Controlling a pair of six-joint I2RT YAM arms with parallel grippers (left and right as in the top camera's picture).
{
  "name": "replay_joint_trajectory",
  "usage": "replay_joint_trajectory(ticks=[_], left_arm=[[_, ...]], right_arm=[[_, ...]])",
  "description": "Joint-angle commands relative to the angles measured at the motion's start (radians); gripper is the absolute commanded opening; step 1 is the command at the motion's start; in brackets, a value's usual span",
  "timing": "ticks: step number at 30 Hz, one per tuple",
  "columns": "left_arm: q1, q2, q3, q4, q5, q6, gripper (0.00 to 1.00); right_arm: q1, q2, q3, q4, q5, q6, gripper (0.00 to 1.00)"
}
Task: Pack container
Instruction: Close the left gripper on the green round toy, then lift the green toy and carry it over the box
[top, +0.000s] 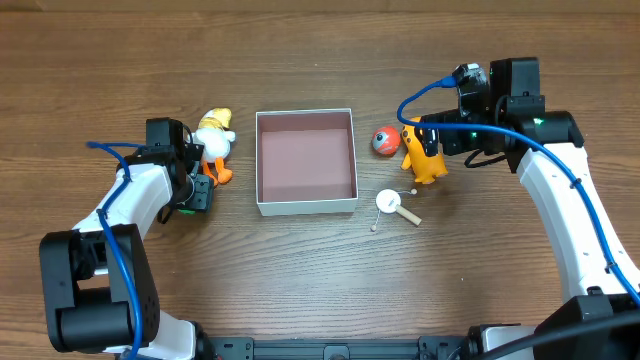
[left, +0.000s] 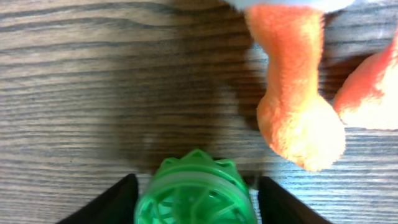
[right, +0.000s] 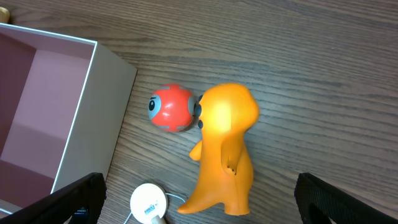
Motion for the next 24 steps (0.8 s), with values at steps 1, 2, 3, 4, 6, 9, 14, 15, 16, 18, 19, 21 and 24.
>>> replay_joint_trajectory(ticks=[1,2,3,4,6,9,14,15,16,18,19,21,24], left_arm=[[0.012,0.006,-0.011,0.002,-0.003,-0.005,0.56],[0.012,0.006,-0.011,0.002,-0.004,-0.005,0.56],[0.012,0.006,-0.011,0.001,-0.003,-0.005,0.56],[0.012,0.006,-0.011,0.001,-0.004,-0.005,0.54],[0.012,0.006,-0.011,0.004,-0.003,-0.005,0.53],[0.012,0.005,-0.011,0.006,-0.004,-0.005,0.46],[0.01,0.005,-0.007,0.005,-0.004,-0.005,0.43],[0.01,0.005,-0.006,0.005,-0.004,-0.005,0.43],[0.01,0.005,0.0,0.0,-0.004,-0.005,0.43],[0.01,0.004,0.012,-0.014,-0.005,-0.005,0.43],[0.01,0.003,0.022,-0.025,-0.005,-0.005,0.44],[0.01,0.003,0.056,-0.058,-0.004,-0.005,0.44],[0.01,0.003,0.118,-0.117,-0.003,-0.005,0.44]], right_arm=[[0.001,0.005,0.013,0.005,0.003,-0.003,1.0],[0.001,0.005,0.013,0.005,0.003,-0.003,1.0],[0.001,0.005,0.013,0.005,0.003,-0.003,1.0],[0.001,0.005,0.013,0.005,0.003,-0.003,1.0],[0.001,0.005,0.013,0.005,0.003,-0.003,1.0],[0.001,0.005,0.013,0.005,0.003,-0.003,1.0],[0.001,0.005,0.013,0.005,0.003,-0.003,1.0],[0.001,0.005,0.013,0.005,0.003,-0.003,1.0],[0.001,0.005,0.013,0.005,0.003,-0.003,1.0],[0.001,0.005,0.013,0.005,0.003,-0.003,1.0],[0.001,0.005,0.013,0.005,0.003,-0.003,1.0],[0.001,0.005,0.013,0.005,0.003,-0.003,1.0],[0.001,0.005,0.013,0.005,0.003,-0.003,1.0]])
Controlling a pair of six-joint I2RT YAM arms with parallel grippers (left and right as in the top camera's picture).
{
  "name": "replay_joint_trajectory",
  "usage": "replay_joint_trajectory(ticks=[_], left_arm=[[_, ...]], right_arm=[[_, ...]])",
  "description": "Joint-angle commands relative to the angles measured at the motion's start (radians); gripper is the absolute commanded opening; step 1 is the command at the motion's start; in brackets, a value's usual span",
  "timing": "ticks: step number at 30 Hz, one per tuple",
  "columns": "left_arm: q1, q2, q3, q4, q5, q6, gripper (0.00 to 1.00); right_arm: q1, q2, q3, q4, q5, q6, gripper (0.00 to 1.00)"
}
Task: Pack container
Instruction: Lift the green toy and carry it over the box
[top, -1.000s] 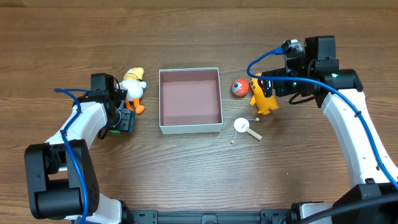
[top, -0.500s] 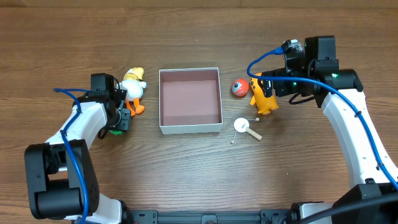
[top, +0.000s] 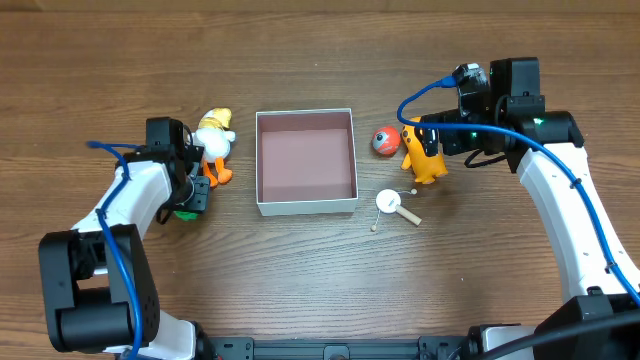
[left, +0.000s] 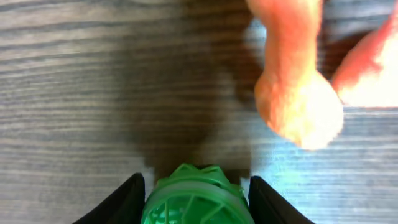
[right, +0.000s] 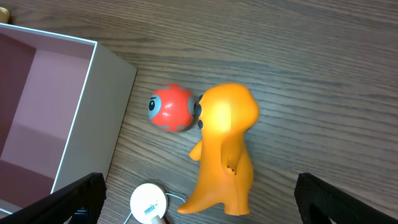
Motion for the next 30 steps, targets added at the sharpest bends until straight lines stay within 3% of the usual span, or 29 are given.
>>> replay_joint_trajectory(ticks=[1,10,23,30], left_arm=[[0.01,0.003,0.109,-0.059,-0.001,-0.004,0.44],[0.01,0.003,0.305,-0.233,0.14,-0.004,0.43],[-0.01,0.003,0.606,-0.426,0.588,-0.032,0.43],[-0.137,0.003,0.647,-0.406,0.626,-0.05,0.46]], right_arm=[[0.001,0.005,0.014,0.005,0.003,-0.003,1.0],[0.001,0.005,0.014,0.005,0.003,-0.003,1.0],[0.001,0.005,0.014,0.005,0.003,-0.003,1.0],[0.001,0.005,0.014,0.005,0.003,-0.003,1.0]])
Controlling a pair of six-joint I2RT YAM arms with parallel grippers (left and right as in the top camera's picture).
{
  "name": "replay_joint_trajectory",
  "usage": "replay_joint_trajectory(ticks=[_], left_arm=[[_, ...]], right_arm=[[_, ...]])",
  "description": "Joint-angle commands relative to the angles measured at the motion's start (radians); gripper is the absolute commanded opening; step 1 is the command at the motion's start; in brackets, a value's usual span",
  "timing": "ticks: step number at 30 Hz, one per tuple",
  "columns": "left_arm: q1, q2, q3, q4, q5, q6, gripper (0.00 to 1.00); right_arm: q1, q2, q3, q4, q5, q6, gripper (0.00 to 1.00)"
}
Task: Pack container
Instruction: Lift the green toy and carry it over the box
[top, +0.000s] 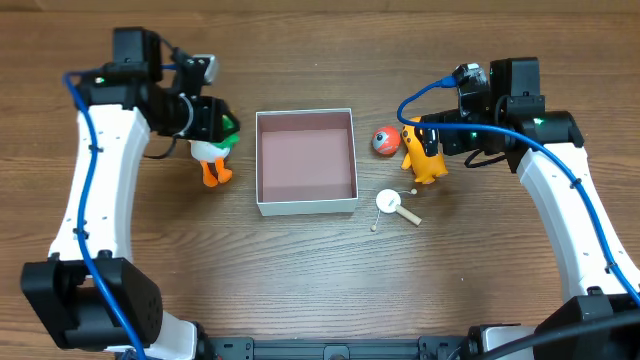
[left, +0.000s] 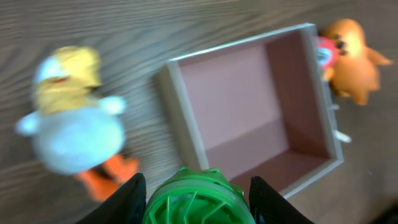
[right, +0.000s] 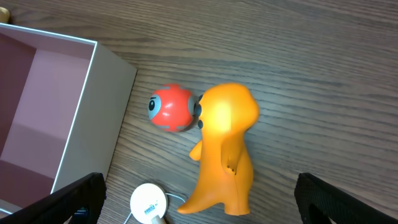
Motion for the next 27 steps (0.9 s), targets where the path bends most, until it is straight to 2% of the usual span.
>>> replay_joint_trajectory(ticks=[1,7,15,20,24,27], left_arm=[[-0.097,0.002,0.032,0.026,0.069,-0.022,0.46],[-0.259,0.002,0.032,0.087,0.032,-0.024,0.47],[-0.452,0.003,0.032,0.08,-0.237,-0.021,0.49],[-0.51,0.005,0.028,0.06,-0.35,-0.045,0.47],[-0.509,0.005,0.0,0.048,-0.354,-0.058,0.47],[-0.509,0.005,-0.053,0.075,-0.354,-0.058,0.49]], right_arm=[[0.001,0.005,0.013,0.005,0.002,-0.003,1.0],[0.001,0.005,0.013,0.005,0.002,-0.003,1.0],[0.001,0.005,0.013,0.005,0.002,-0.003,1.0],[0.001,0.005,0.013,0.005,0.003,-0.003,1.0],[0.001,0.005,0.013,0.005,0.002,-0.003,1.0],[0.001,0.005,0.013,0.005,0.002,-0.003,1.0]])
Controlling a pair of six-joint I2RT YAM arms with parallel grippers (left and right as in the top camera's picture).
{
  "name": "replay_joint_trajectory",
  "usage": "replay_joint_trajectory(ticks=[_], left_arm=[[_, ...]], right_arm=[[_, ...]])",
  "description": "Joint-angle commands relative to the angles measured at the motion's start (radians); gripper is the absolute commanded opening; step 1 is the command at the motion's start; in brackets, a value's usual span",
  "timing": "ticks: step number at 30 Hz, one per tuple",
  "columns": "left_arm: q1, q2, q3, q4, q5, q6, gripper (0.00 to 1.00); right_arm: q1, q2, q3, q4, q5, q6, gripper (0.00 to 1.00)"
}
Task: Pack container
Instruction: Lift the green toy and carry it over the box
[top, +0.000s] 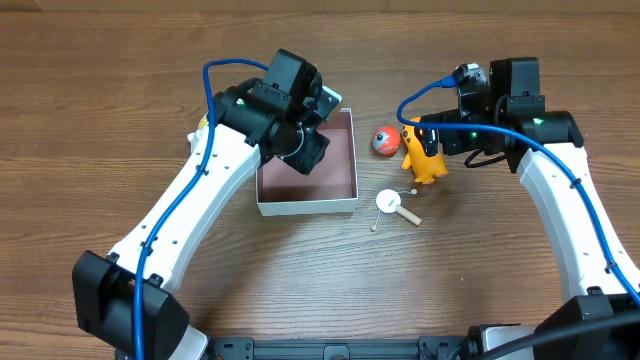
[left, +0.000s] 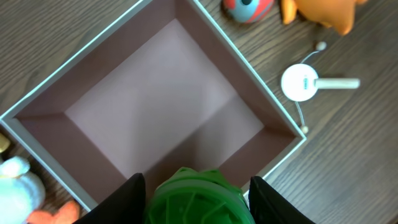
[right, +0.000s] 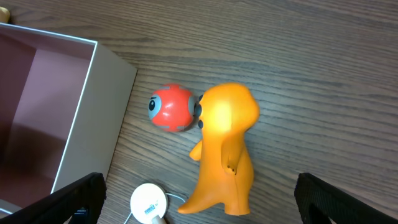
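Note:
An open white box with a pink inside (top: 305, 207) stands mid-table. My left gripper (top: 308, 152) hangs over its near half, shut on a green lattice ball (left: 196, 198); below it the left wrist view shows the box floor (left: 161, 102) bare. To the right of the box stand an orange figure (right: 227, 149) and a red ball (right: 172, 107), touching each other. My right gripper (right: 198, 202) hovers open above the figure, its fingers (right: 78, 196) wide apart. A white plush duck (left: 17, 186) lies left of the box, mostly hidden by the left arm in the overhead view.
A white disc with a small handle and thin cord (top: 391, 205) lies on the wood in front of the orange figure, right of the box's front corner. The wooden table (top: 300, 290) extends around everything.
My left gripper, still holding the green ball, has moved right from above the duck to above the box. The right arm and the toys beside it have not moved.
My left gripper was low on the table beside the duck's foot, around the green ball, then shut on it. Later it held the ball raised over the duck, left of the box. Now it holds the ball over the box. The right gripper stayed open above the orange figure.

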Motion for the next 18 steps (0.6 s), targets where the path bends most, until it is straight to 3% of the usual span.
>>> replay_joint_trajectory(ticks=[1,18], left_arm=[[0.0,0.005,-0.074,0.037,-0.029,-0.024,0.5],[0.001,0.007,-0.351,0.261,-0.171,-0.023,0.54]], right_arm=[[0.001,0.005,0.013,0.005,0.002,-0.003,1.0],[0.001,0.005,0.013,0.005,0.002,-0.003,1.0]])
